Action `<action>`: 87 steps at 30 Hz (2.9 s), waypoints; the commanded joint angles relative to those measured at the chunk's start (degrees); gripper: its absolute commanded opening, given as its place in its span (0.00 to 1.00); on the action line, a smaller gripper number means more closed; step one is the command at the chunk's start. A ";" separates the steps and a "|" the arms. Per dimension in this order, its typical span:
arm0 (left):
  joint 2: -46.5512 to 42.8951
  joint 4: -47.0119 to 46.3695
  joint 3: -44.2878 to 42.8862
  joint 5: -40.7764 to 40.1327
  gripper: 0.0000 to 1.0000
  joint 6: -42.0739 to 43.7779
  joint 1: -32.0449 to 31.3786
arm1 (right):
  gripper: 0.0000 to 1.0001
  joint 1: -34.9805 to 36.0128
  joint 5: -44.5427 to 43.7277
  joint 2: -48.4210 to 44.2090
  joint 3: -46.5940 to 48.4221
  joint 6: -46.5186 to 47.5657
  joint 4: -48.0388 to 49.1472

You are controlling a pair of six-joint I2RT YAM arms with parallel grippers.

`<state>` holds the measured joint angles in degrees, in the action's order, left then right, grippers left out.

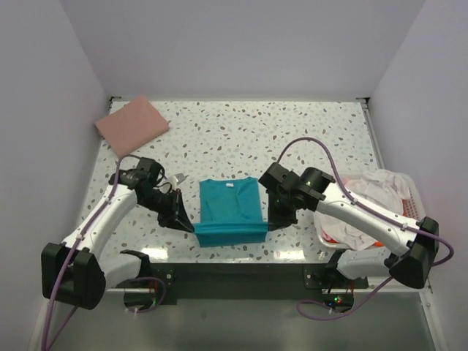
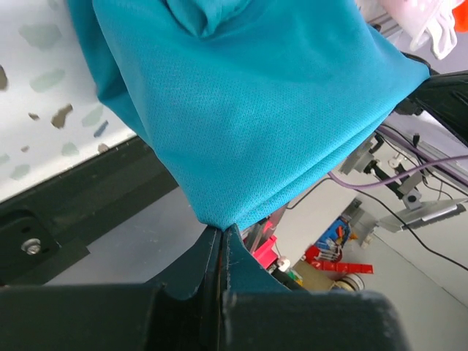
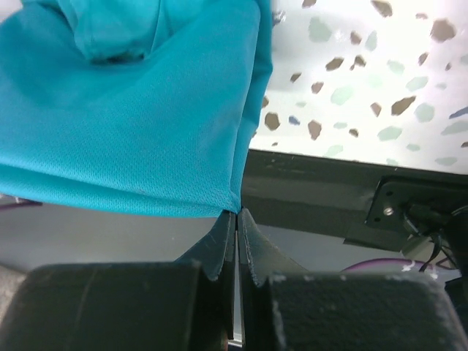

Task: Fold and stack the t-shirts
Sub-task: Fold the tshirt, then neatly place the folded tshirt to the corner

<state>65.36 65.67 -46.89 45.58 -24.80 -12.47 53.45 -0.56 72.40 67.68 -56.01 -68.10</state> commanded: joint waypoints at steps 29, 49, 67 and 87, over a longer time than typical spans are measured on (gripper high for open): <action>34.30 -10.56 -26.40 -8.67 0.00 7.66 3.85 | 0.00 -22.86 -5.86 32.36 29.17 26.39 3.85; 50.47 -16.53 -39.76 -7.25 0.00 5.64 9.22 | 0.00 -26.12 -2.61 50.99 47.28 29.29 6.48; 43.81 -41.41 -34.26 -15.00 0.74 -5.62 10.54 | 0.71 -29.98 3.54 46.72 45.72 32.10 26.16; 31.32 -57.04 -7.70 -8.16 0.75 -7.89 6.49 | 0.62 -21.02 13.39 42.29 27.33 34.39 29.69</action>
<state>99.53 14.92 -56.99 34.48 -31.31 -5.76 32.36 10.09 113.27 96.03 -22.83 -39.33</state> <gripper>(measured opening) 0.742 0.625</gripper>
